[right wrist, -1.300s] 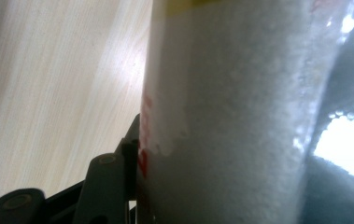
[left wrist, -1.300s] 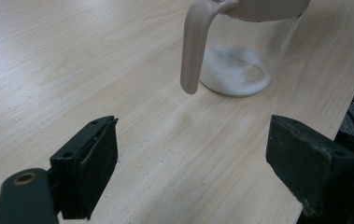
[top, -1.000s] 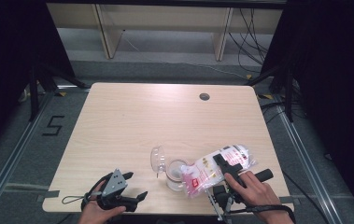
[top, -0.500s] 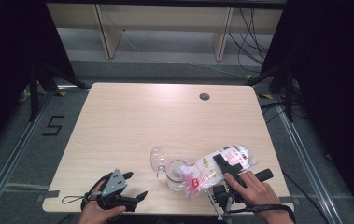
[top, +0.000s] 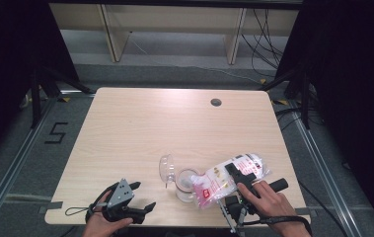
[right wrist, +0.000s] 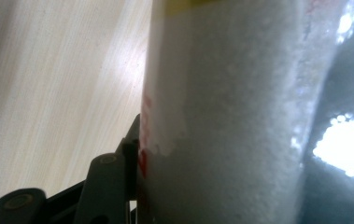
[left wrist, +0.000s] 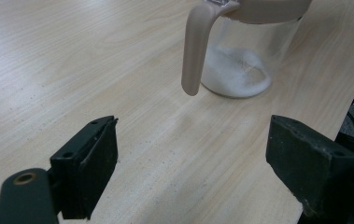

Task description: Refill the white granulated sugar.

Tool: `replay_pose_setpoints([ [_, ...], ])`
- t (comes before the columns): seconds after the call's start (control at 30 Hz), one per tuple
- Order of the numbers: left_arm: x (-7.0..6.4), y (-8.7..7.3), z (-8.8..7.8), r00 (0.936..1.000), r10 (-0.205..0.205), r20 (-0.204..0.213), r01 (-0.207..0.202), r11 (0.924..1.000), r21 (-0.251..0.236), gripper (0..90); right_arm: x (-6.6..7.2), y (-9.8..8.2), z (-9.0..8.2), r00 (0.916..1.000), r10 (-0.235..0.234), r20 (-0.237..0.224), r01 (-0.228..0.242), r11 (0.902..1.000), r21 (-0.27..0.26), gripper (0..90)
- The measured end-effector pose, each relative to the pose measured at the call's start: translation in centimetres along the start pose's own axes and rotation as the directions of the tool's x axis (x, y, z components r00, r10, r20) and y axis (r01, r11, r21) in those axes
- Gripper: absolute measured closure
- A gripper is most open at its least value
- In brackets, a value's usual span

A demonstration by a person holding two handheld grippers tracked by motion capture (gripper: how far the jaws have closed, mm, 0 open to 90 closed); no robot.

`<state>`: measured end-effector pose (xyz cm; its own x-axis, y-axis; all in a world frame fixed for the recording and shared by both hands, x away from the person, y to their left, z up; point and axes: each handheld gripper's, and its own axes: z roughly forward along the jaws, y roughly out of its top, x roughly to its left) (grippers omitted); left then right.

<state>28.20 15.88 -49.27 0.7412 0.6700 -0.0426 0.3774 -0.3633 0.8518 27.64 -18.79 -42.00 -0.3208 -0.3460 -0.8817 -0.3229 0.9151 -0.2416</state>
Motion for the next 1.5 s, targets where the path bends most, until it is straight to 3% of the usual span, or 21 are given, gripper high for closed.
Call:
replay_pose_setpoints([
  [0.1, 0.02, -0.01, 0.0, 1.0, -0.001, 0.0, 0.001, 1.0, 0.0, 16.6, -0.18, -0.01, 0.08, 0.9997, -0.022, 0.006, 0.022, 0.9996, -0.017, 52.7],
  [0.27, -0.04, -0.01, 0.05, 1.0, -0.004, 0.0, 0.004, 1.0, -0.004, 16.6, 0.0, -0.01, 0.03, 1.0, 0.001, 0.002, -0.001, 0.9999, -0.013, 52.7],
  [0.3, 0.15, 0.01, -0.04, 0.9998, 0.017, -0.009, -0.017, 0.9997, 0.016, 16.6, 0.04, -0.01, 0.03, 1.0, 0.005, -0.001, -0.005, 0.9999, -0.009, 52.8],
  [0.37, 0.18, 0.01, -0.05, 0.9998, 0.02, -0.009, -0.02, 0.9996, 0.018, 16.6, 0.06, -0.08, 0.13, 0.9999, 0.005, 0.011, -0.004, 0.9998, -0.019, 52.8],
  [0.43, 0.01, 0.0, -0.01, 1.0, 0.0, -0.001, 0.0, 1.0, 0.0, 16.6, 0.08, -0.08, 0.12, 0.9999, 0.004, 0.01, -0.004, 0.9998, -0.018, 52.8],
  [0.5, 0.19, 0.07, -0.06, 0.9996, 0.028, 0.0, -0.028, 0.9996, 0.0, 16.6, 0.08, -0.05, 0.1, 0.9998, 0.021, 0.005, -0.021, 0.9996, -0.017, 52.9],
  [0.63, 0.22, 0.06, -0.05, 0.9995, 0.03, 0.005, -0.03, 0.9995, -0.003, 16.6, -0.07, -0.07, 0.16, 0.9999, -0.01, 0.009, 0.011, 0.9997, -0.021, 52.9],
  [0.67, 0.0, 0.01, -0.06, 1.0, 0.001, -0.003, -0.001, 1.0, -0.001, 16.6, -0.05, -0.01, 0.1, 1.0, -0.004, 0.0, 0.004, 0.9999, -0.015, 52.9],
  [0.83, 0.03, 0.0, -0.01, 1.0, 0.002, 0.003, -0.002, 1.0, -0.002, 16.6, -0.25, 0.01, 0.11, 0.9994, -0.033, 0.007, 0.033, 0.9993, -0.019, 52.9],
  [0.9, 0.22, 0.1, -0.08, 0.9994, 0.033, -0.001, -0.033, 0.9994, 0.0, 16.6, -0.27, 0.02, -0.07, 0.9992, -0.037, -0.016, 0.037, 0.9993, 0.002, 53.0],
  [0.97, 0.26, 0.08, -0.06, 0.9995, 0.031, 0.004, -0.031, 0.9995, -0.004, 16.6, -0.14, -0.09, 0.17, 0.9995, -0.023, 0.02, 0.023, 0.9993, -0.028, 53.0],
  [1.03, 0.19, 0.08, -0.08, 0.9995, 0.031, -0.002, -0.031, 0.9995, 0.0, 16.6, -0.11, -0.13, 0.13, 0.9996, -0.018, 0.02, 0.018, 0.9994, -0.028, 53.0],
  [1.07, -0.02, 0.02, -0.05, 1.0, 0.001, -0.004, -0.001, 1.0, 0.0, 16.6, -0.2, -0.07, 0.06, 0.9994, -0.026, 0.023, 0.027, 0.9993, -0.026, 53.0],
  [1.17, 0.14, 0.08, -0.05, 0.9995, 0.033, 0.0, -0.033, 0.9995, -0.002, 16.6, -0.18, -0.08, 0.19, 0.9994, -0.029, 0.02, 0.03, 0.999, -0.034, 53.0],
  [1.2, -0.03, 0.01, -0.04, 1.0, 0.0, -0.004, 0.0, 1.0, -0.001, 16.6, -0.2, -0.03, 0.11, 0.9997, -0.024, 0.007, 0.024, 0.9994, -0.026, 53.1],
  [1.27, 0.09, 0.04, -0.07, 0.9999, 0.014, -0.003, -0.014, 0.9999, 0.0, 16.6, -0.15, -0.03, 0.14, 0.9999, -0.015, 0.005, 0.015, 0.9995, -0.029, 53.0],
  [1.3, 0.21, 0.09, -0.09, 0.9994, 0.034, -0.002, -0.034, 0.9994, 0.0, 16.6, -0.32, -0.03, 0.12, 0.9993, -0.035, 0.011, 0.035, 0.9989, -0.031, 53.0],
  [1.4, -0.01, 0.02, -0.05, 1.0, 0.001, -0.003, -0.001, 1.0, 0.0, 16.6, 0.04, -0.07, 0.04, 0.9998, 0.021, 0.006, -0.021, 0.9996, -0.021, 53.0],
  [1.47, 0.0, 0.02, -0.03, 1.0, 0.002, 0.0, -0.002, 1.0, 0.0, 16.6, 0.14, -0.05, 0.01, 0.9994, 0.035, 0.002, -0.035, 0.9993, -0.014, 53.1],
  [1.5, -0.01, 0.02, -0.04, 1.0, 0.002, -0.003, -0.002, 1.0, 0.0, 16.6, 0.06, -0.12, 0.08, 0.9999, 0.011, 0.006, -0.011, 0.9997, -0.023, 53.1],
])
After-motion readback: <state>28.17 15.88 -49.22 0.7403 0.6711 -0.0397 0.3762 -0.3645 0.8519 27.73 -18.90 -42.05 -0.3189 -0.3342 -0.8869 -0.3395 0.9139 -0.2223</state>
